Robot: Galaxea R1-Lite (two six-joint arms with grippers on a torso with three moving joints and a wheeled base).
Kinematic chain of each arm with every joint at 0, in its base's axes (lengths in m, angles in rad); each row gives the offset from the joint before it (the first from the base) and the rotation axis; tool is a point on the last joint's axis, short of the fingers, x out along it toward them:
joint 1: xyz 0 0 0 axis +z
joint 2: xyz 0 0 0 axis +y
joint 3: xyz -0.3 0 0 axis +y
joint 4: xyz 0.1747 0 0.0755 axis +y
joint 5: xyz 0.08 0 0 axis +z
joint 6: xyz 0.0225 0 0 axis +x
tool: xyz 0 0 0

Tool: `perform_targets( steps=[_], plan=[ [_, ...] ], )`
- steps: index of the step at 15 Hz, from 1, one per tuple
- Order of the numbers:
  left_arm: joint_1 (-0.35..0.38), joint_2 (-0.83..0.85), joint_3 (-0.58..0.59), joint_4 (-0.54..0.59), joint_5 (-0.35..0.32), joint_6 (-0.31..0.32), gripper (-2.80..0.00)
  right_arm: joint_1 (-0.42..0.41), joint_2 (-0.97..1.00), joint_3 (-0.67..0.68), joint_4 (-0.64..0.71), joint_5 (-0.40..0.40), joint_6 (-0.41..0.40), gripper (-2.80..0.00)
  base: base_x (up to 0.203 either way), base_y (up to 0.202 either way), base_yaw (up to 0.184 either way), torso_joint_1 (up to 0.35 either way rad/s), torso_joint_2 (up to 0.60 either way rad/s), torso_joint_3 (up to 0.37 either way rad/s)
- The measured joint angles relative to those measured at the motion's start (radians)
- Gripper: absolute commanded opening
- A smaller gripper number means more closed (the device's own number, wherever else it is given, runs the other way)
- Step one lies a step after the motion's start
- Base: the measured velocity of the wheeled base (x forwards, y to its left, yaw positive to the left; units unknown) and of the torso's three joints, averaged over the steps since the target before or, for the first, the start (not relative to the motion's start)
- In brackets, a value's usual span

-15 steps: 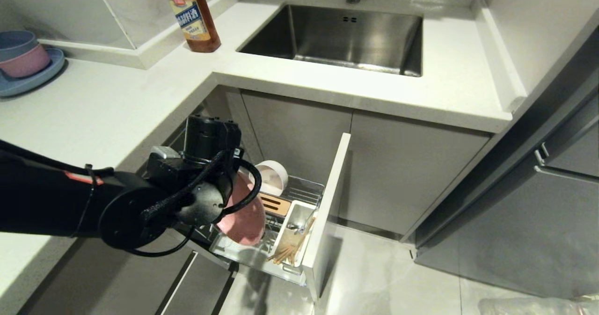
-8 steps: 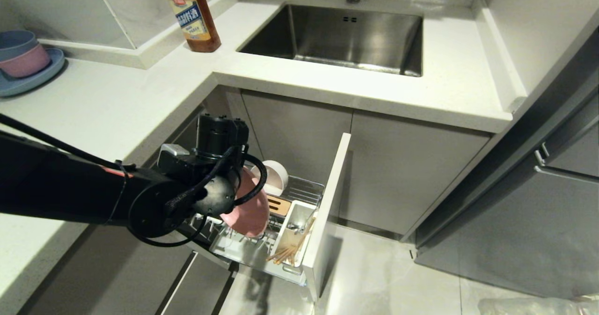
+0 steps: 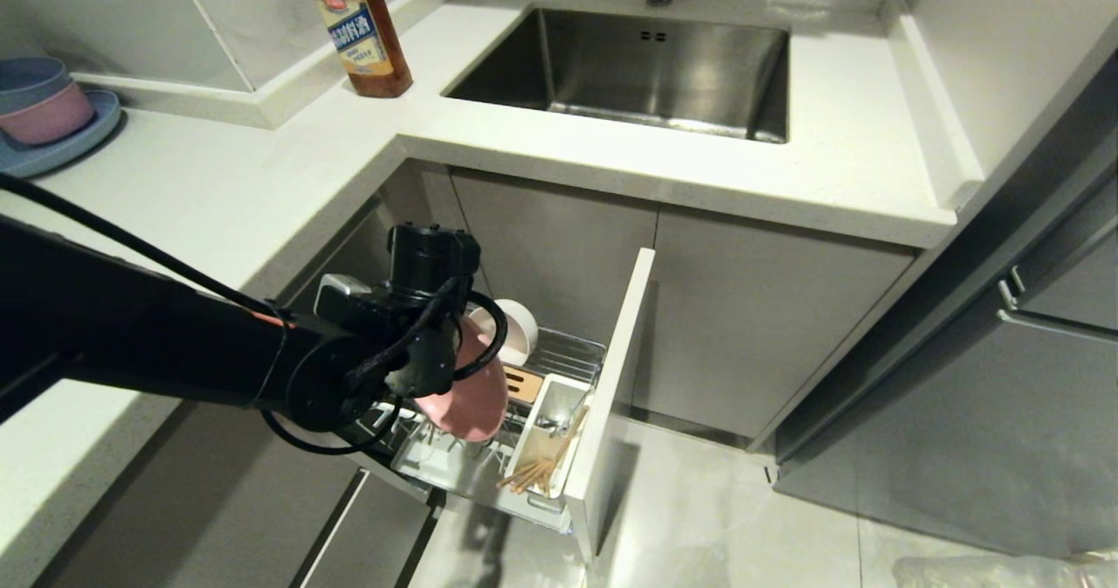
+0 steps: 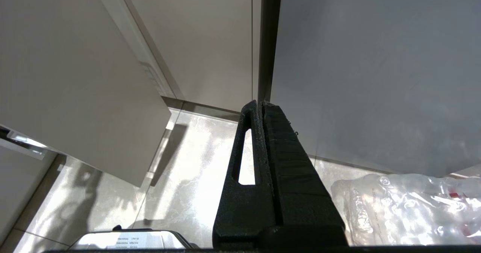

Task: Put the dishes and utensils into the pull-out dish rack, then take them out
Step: Pick up the plate and place it in the cupboard

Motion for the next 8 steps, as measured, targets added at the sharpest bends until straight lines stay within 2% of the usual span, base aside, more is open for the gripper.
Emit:
perform_targets(
  steps=[8],
  plan=[
    [0.008,0.023,-0.060,0.006,0.003,0.028,-2.80,0.000,0.000,0.000,0.000,0.000,0.000,-2.80,0.000,0.000,0.000,0.000,0.00,0.000]
  ],
)
